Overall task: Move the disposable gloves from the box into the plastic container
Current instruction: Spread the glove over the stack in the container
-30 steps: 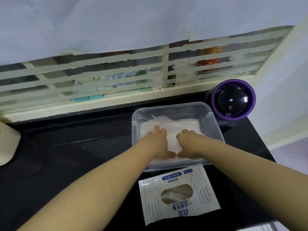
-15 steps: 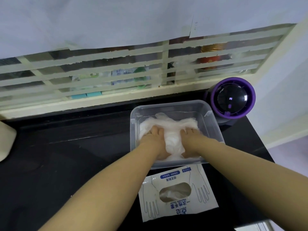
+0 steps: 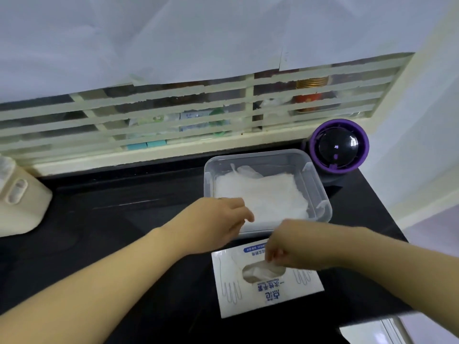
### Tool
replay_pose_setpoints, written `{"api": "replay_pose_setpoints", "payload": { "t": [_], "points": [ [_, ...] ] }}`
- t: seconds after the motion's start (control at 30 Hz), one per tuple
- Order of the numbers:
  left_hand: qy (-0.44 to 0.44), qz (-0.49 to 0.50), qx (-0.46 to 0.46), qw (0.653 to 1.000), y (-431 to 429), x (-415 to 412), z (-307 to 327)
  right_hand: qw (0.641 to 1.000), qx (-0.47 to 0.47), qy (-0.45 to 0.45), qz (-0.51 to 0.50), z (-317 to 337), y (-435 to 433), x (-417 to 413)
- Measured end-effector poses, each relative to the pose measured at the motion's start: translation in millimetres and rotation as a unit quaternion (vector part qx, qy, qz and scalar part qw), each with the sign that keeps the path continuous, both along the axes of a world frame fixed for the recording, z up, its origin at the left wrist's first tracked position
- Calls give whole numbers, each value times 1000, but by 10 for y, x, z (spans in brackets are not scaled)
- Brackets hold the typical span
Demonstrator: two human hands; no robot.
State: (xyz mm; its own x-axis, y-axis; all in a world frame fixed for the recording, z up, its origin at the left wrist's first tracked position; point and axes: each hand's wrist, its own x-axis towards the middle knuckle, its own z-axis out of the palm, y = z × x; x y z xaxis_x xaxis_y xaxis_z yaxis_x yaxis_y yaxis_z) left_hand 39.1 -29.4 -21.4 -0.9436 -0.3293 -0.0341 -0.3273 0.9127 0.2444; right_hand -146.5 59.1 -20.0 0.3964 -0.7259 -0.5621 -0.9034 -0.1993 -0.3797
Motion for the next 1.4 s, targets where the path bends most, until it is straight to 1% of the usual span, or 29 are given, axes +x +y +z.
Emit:
{"api": "replay_pose_setpoints", "payload": {
  "t": [0.03,0.1,0.13,0.17,0.2,0.27,0.37,0.47,0.57,0.63,0.7,0.83,0.93,1.0,1.03,1.1,1.17,1.23,1.27,1.33,1.37,1.4],
  "points": [
    [2,-26,-12,1000,53,71,-73,999,10,35,24,-152,54,32],
    [2,-52,-37,998,171,190,-269,997,13,58,58,-422,132,106],
    [1,-60,-38,997,225,224,-369,994,3,72,79,-526,141,132],
    [2,-69,-32,997,279,247,-449,989,-23,92,114,-595,147,152],
    [-6,-74,-23,997,334,262,-522,985,-49,103,126,-649,150,172],
    [-55,-64,3,996,432,258,-630,981,-96,99,139,-718,153,196],
    [-183,-33,36,982,535,285,-730,971,-134,104,166,-786,134,219],
    [-210,-23,53,976,558,301,-756,969,-160,88,166,-822,134,204],
    [-215,-18,68,974,544,300,-772,978,-160,60,122,-827,152,159],
    [-199,-7,72,977,538,306,-782,986,-151,8,74,-741,182,129],
    [-181,9,72,981,531,318,-784,985,-164,-43,31,-599,230,101],
    [-180,16,71,981,521,309,-746,974,-173,-127,-67,-274,309,138],
    [-175,9,51,983,508,286,-721,945,-189,-206,-172,-150,306,144],
    [-175,8,38,984,508,279,-709,911,-195,-251,-261,-85,282,118],
    [-175,7,34,984,508,271,-703,887,-195,-279,-311,-30,258,105],
    [-181,3,34,983,509,255,-672,824,-197,-354,-396,112,185,72],
    [-184,12,63,981,516,238,-593,755,-174,-436,-457,225,104,19],
    [-148,48,139,978,529,234,-436,686,-89,-518,-503,260,49,-40],
    [-112,80,198,971,538,234,-341,639,-23,-567,-520,253,38,-63],
    [-12,129,333,934,568,239,-140,533,107,-647,-534,216,63,-79],
    [24,142,382,913,578,227,-55,504,149,-659,-538,199,81,-81],
    [55,155,429,888,584,219,0,491,182,-661,-538,183,98,-73]
  ]
}}
